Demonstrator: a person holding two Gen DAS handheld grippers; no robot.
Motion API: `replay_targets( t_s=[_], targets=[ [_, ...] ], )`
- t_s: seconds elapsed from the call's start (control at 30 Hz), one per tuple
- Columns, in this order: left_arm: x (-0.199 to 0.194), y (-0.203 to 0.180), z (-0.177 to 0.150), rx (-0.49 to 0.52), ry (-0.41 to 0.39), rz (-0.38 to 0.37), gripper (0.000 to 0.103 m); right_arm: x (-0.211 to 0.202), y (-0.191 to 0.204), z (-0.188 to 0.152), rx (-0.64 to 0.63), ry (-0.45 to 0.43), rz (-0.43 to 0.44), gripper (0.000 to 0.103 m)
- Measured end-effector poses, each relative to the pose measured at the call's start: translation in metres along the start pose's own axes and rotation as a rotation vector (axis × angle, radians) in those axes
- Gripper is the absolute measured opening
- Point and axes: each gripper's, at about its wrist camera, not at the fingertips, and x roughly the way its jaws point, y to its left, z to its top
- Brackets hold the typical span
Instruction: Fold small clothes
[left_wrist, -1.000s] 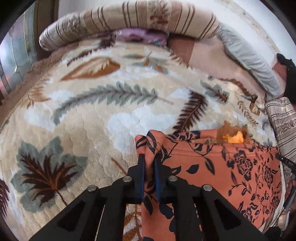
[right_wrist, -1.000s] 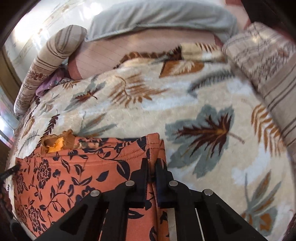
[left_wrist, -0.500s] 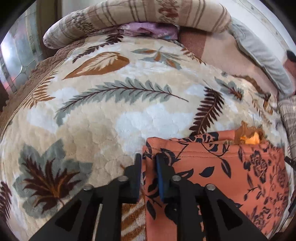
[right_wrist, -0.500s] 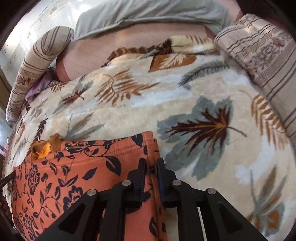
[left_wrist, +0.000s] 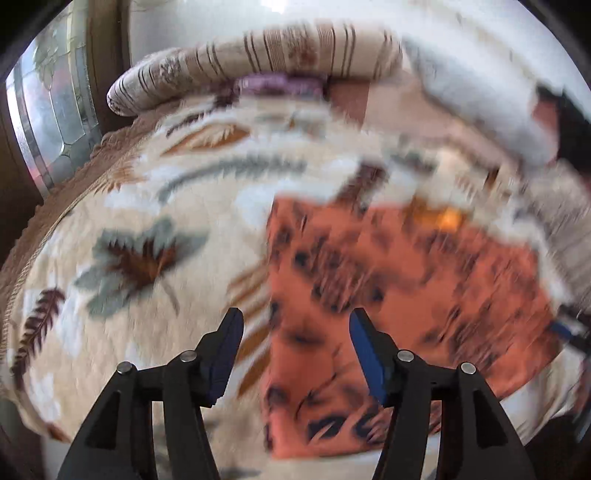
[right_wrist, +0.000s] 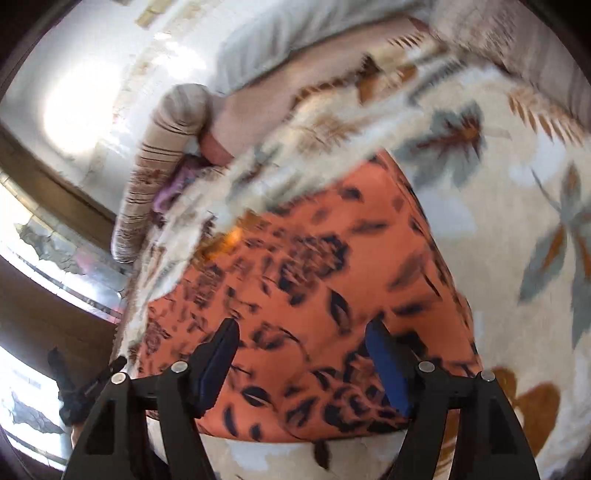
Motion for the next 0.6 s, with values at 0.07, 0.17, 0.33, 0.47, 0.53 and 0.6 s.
replay_targets(
  t_s=[0.07, 0.17, 0.33, 0.47, 0.53, 0.6],
  targets=[
    [0.025, 0.005, -0.015, -0.003, 0.109, 0.04, 0.063, 0.007, -0.023, -0.004, 0.084, 0.027, -0.041, 0.073],
    [0.013, 0.021, -0.021, -0.086, 0.081, -0.001, 0.064, -0.012, -0.018, -0.005, 0.103, -0.024, -0.006, 0.073],
    [-0.011, 0.018, -0.028, -0.07, 0.018, 0.009, 0.065, -0.028, 0.001, -0.013, 0.012, -0.049, 0.04, 0.076],
    [0.006, 0.018, -0.036, -0.04, 0.092, 0.049, 0.067, -0.007, -0.029, -0.02, 0.122, 0.013, -0.003, 0.075],
    [-0.005, 0.02, -0.033, -0.052, 0.062, 0.049, 0.066, -0.017, -0.024, -0.018, 0.138, -0.009, 0.015, 0.075],
    [-0.014, 0.016, -0.03, -0.035, 0.031, 0.069, 0.066, -0.025, -0.013, -0.011, 0.097, -0.029, 0.024, 0.075]
  ],
)
